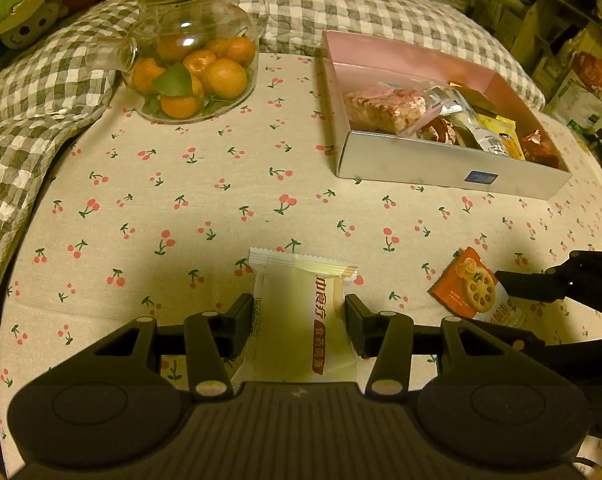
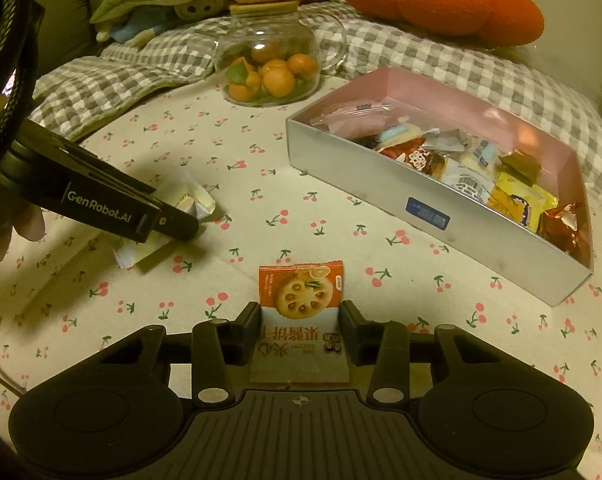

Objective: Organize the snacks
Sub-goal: 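Carry white packet with left tool while right tool carries orange packet into the box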

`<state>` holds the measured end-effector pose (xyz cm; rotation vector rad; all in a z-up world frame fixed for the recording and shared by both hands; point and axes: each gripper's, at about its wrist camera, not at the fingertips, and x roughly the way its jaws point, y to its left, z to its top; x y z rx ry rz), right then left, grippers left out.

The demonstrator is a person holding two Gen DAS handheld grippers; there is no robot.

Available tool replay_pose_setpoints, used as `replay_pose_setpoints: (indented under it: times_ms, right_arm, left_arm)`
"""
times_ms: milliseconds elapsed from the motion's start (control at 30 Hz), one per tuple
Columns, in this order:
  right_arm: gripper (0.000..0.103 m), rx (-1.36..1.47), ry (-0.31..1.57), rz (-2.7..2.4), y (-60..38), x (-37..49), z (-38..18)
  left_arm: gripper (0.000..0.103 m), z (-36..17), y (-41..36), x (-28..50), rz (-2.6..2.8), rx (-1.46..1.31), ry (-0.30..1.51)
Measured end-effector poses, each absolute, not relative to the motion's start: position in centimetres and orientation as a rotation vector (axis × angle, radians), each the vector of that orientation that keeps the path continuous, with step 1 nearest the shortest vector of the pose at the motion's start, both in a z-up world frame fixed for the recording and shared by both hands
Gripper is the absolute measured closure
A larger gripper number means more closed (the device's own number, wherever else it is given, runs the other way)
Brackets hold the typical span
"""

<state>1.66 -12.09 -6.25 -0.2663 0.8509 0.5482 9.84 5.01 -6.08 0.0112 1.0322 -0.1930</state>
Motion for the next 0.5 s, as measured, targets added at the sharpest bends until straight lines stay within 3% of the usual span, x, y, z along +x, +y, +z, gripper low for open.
replay_pose_setpoints:
  times_ms: [500]
  right_arm:
    - [0.063,-0.035,0.853,0.498,-15.2,2.5,-3.0]
  left_arm:
    - [0.058,-4.7,4.9,9.9,-0.21,-0.034,0.997]
